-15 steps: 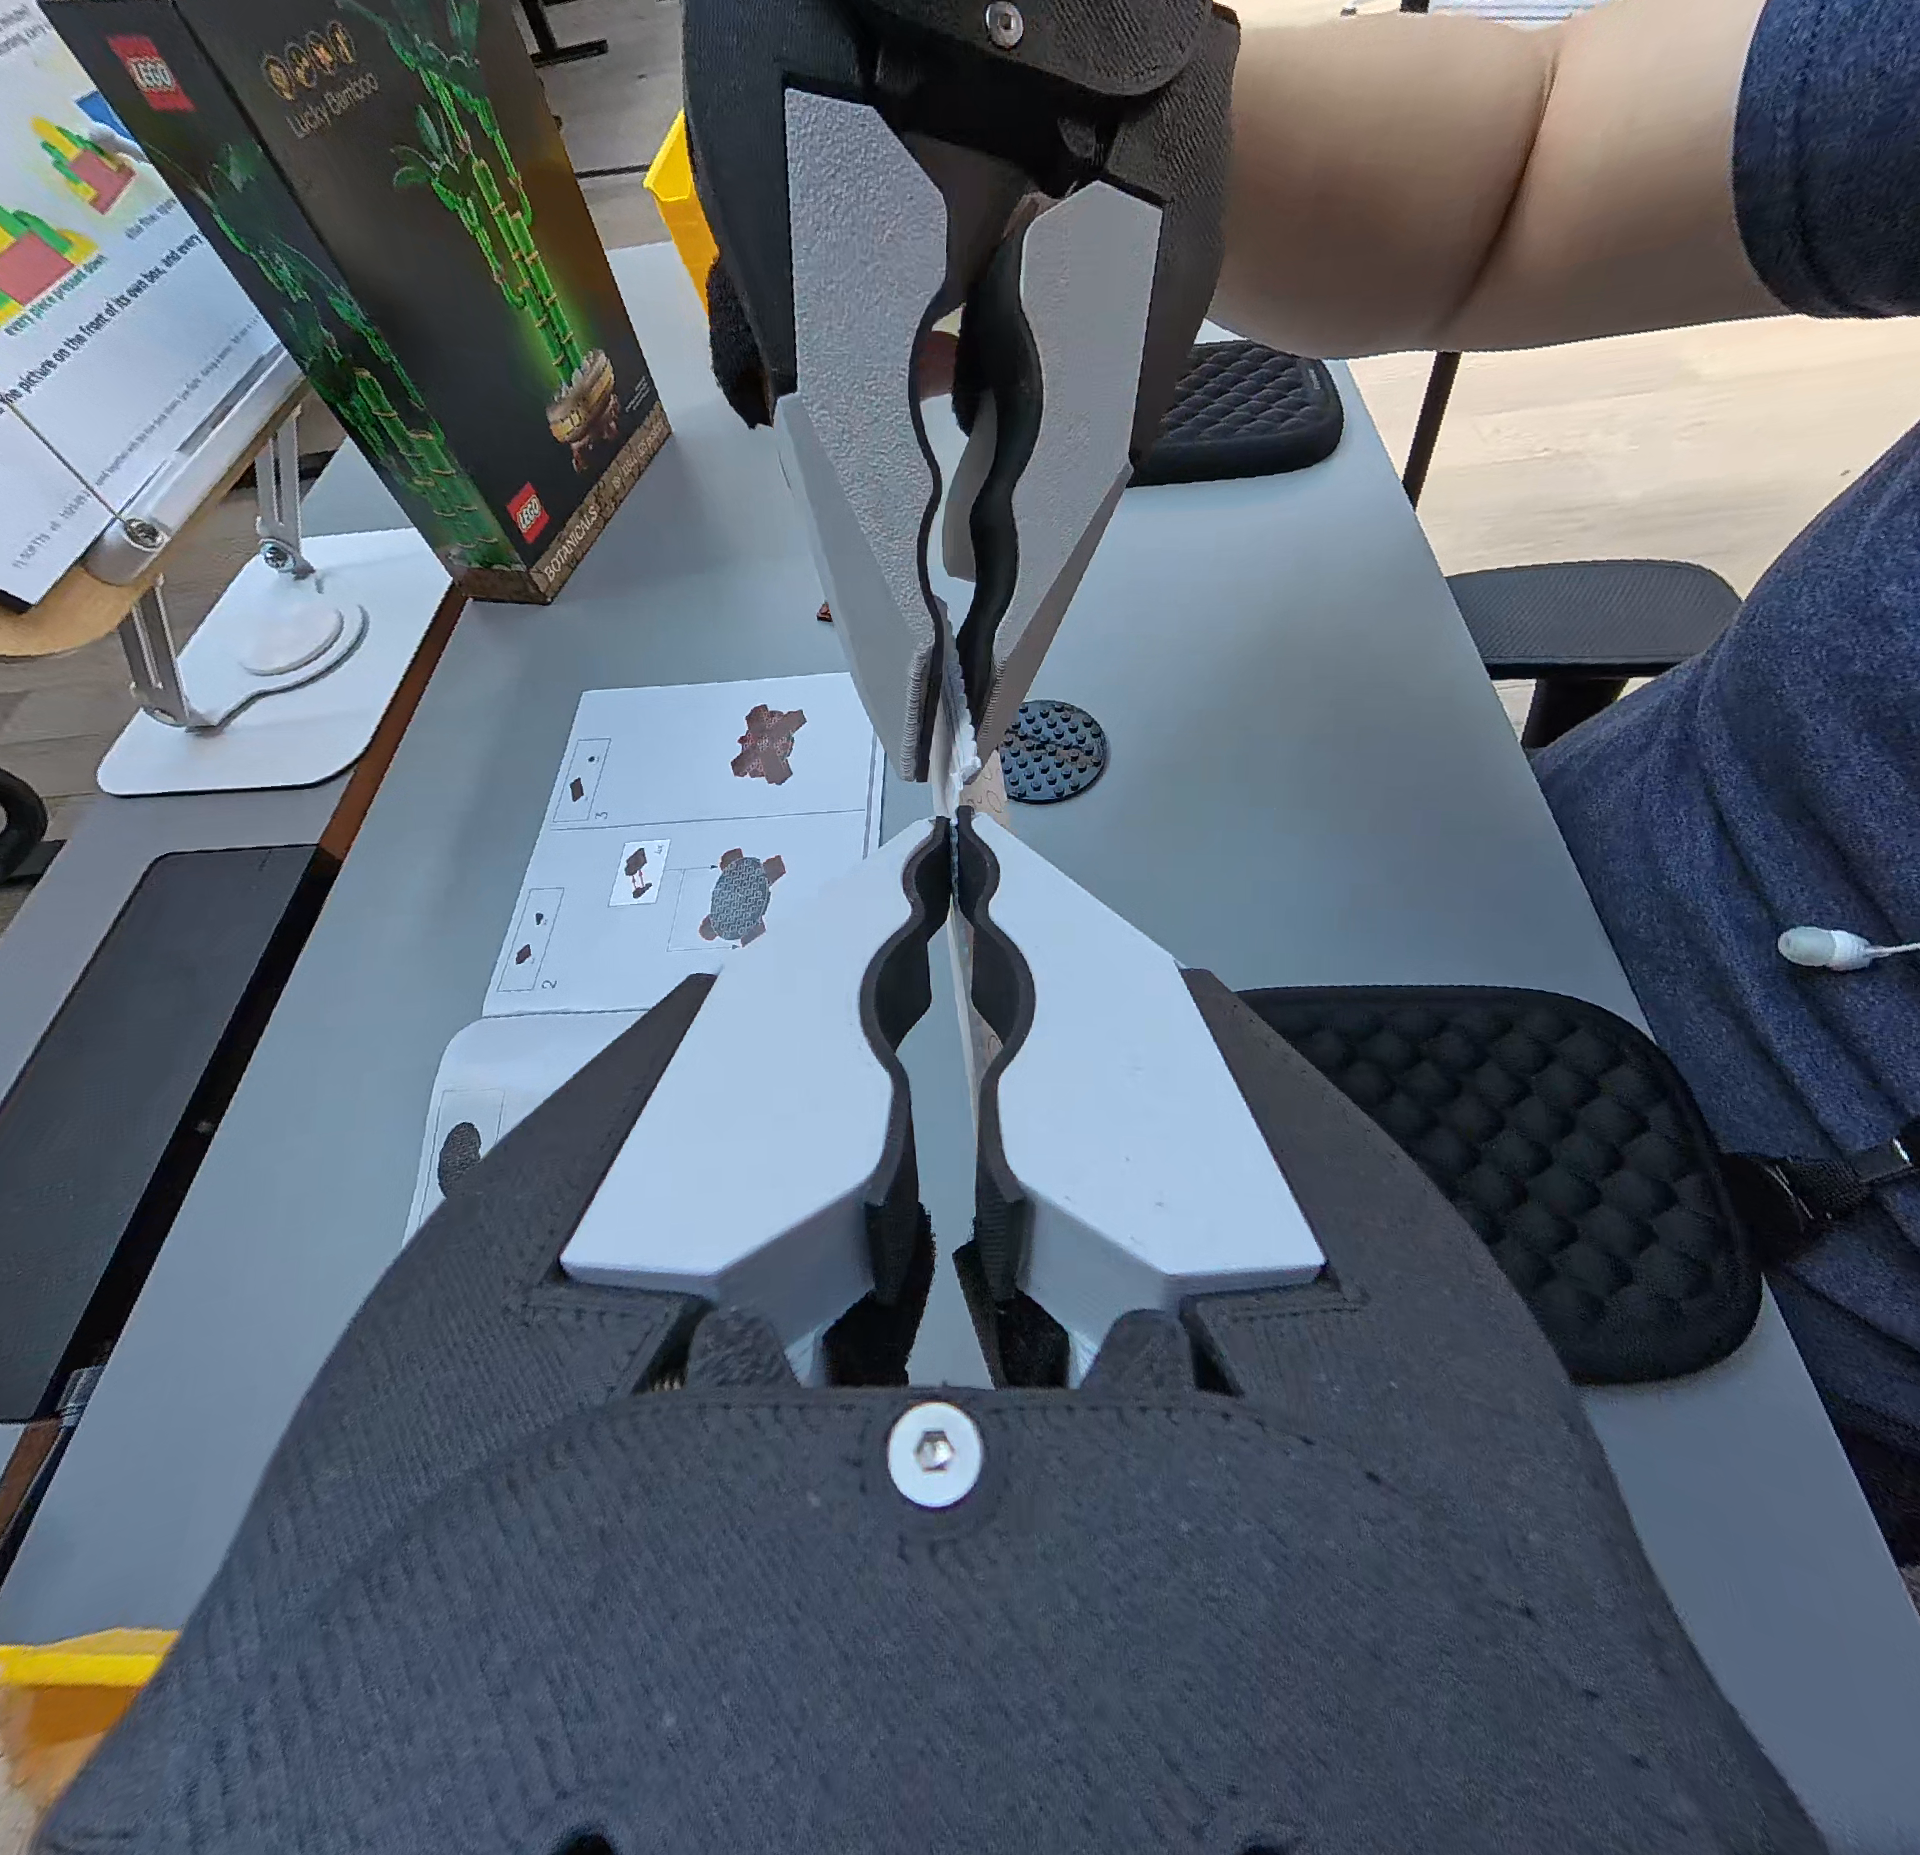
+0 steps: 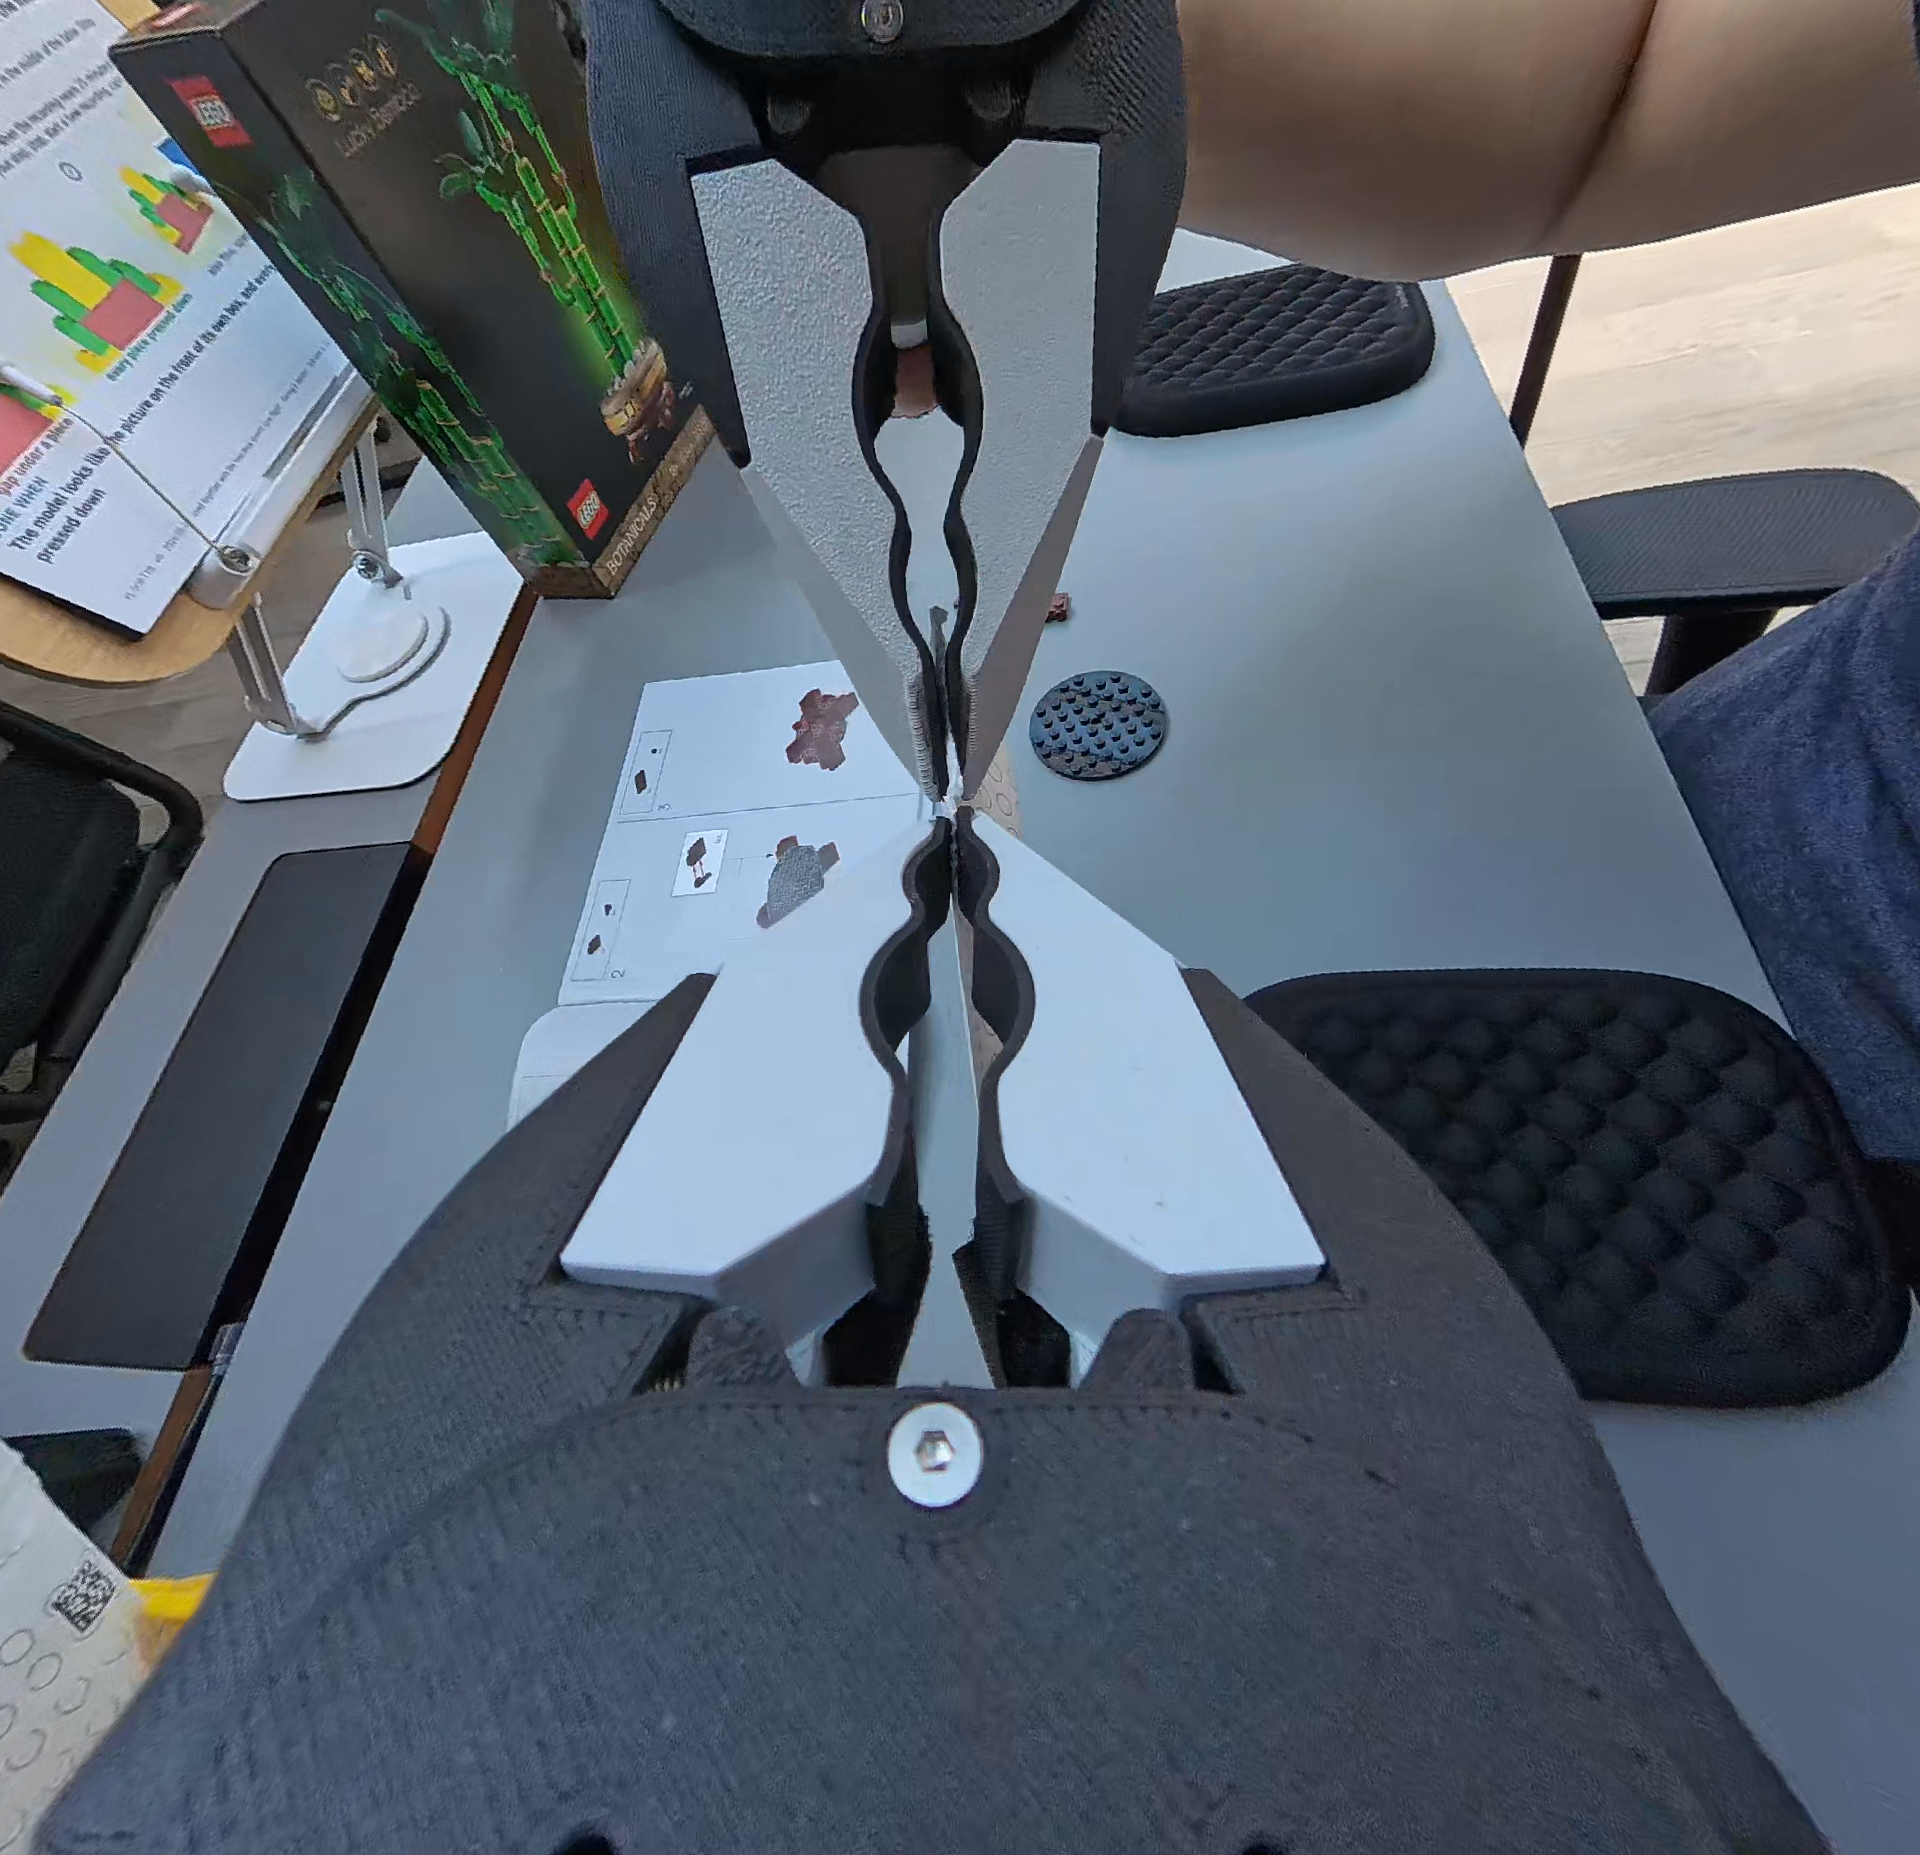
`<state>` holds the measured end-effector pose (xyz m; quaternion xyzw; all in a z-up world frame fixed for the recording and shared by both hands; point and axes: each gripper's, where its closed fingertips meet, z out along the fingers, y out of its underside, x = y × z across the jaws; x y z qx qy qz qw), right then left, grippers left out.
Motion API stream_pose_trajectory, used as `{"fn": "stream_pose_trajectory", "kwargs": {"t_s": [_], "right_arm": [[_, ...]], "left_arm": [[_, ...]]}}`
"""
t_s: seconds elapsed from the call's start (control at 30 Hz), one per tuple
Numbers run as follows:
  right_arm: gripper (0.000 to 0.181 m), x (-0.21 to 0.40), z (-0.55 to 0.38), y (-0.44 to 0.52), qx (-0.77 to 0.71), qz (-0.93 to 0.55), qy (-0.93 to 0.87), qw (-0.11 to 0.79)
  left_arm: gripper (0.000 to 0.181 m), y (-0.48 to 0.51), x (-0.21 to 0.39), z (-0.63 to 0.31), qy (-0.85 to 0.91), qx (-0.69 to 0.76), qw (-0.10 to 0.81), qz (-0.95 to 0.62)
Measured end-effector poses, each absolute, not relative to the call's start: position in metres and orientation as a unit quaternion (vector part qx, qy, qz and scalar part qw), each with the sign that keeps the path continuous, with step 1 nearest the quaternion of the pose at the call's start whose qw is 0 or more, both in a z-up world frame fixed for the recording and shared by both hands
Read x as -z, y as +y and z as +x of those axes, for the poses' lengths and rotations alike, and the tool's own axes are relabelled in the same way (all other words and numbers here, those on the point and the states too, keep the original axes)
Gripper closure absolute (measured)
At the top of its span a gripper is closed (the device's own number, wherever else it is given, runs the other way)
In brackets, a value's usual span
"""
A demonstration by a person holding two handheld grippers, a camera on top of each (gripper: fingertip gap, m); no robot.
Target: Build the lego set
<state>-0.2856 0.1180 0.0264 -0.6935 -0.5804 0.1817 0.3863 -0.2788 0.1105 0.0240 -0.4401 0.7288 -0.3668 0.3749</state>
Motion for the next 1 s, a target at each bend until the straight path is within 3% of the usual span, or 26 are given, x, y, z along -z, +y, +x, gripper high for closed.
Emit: {"fn": "stream_pose_trajectory", "kwargs": {"t_s": [0.3, 0.47, 0.87, 1.0], "right_arm": [[0.181, -0.03, -0.287, 0.114, -0.222, -0.703, -0.559, 0.38], [0.181, -0.051, -0.286, 0.107, -0.384, -0.719, -0.466, 0.343], [0.181, -0.067, -0.285, 0.09, -0.57, -0.685, -0.352, 0.284], [0.181, -0.062, -0.285, 0.085, -0.492, -0.684, -0.423, 0.332]], "left_arm": [[0.181, 0.106, -0.028, -0.278, 0.735, 0.363, 0.385, -0.425], [0.181, 0.1, -0.046, -0.276, 0.73, 0.341, 0.445, -0.392], [0.181, 0.084, -0.064, -0.275, 0.738, 0.271, 0.514, -0.344], [0.181, 0.079, -0.058, -0.276, 0.741, 0.312, 0.475, -0.358]]}}
